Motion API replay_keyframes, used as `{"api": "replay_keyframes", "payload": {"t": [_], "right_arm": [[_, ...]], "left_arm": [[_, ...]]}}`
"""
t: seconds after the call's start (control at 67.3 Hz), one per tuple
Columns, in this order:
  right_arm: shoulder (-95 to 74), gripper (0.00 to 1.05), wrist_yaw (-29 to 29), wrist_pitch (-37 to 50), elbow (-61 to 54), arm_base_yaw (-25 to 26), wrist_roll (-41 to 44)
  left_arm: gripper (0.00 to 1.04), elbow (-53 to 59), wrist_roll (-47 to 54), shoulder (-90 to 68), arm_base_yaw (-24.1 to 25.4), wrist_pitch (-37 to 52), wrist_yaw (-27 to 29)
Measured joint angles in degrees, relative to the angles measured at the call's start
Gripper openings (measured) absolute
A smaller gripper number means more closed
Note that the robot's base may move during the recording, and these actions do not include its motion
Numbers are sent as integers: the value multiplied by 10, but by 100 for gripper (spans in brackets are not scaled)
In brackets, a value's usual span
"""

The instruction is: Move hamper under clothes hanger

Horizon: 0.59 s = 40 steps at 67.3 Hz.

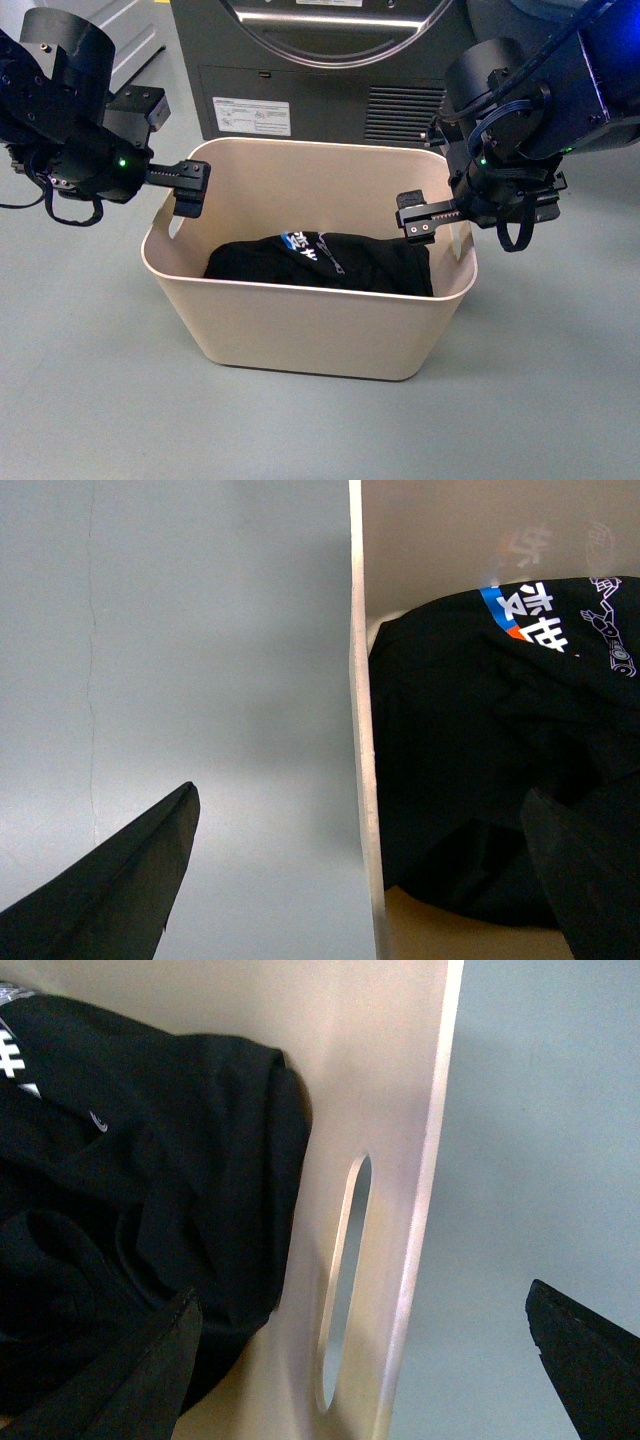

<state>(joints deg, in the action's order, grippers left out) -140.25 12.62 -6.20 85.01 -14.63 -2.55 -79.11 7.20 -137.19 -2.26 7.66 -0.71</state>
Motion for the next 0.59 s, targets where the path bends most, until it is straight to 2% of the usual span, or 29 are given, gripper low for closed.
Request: {"api": "replay_keyframes", "payload": {"t": [0.461,0.55,0.595], "right_arm": [[-16,97,10,-10,8,-14,-8],[-17,87,13,-10,8,-14,-10],[-17,76,17,-10,8,-14,-13]], "left_arm": [[98,7,-1,-12,0,21,5],[98,8,0,-16,0,26,7],[98,9,-1,-17,0,32,10]]}}
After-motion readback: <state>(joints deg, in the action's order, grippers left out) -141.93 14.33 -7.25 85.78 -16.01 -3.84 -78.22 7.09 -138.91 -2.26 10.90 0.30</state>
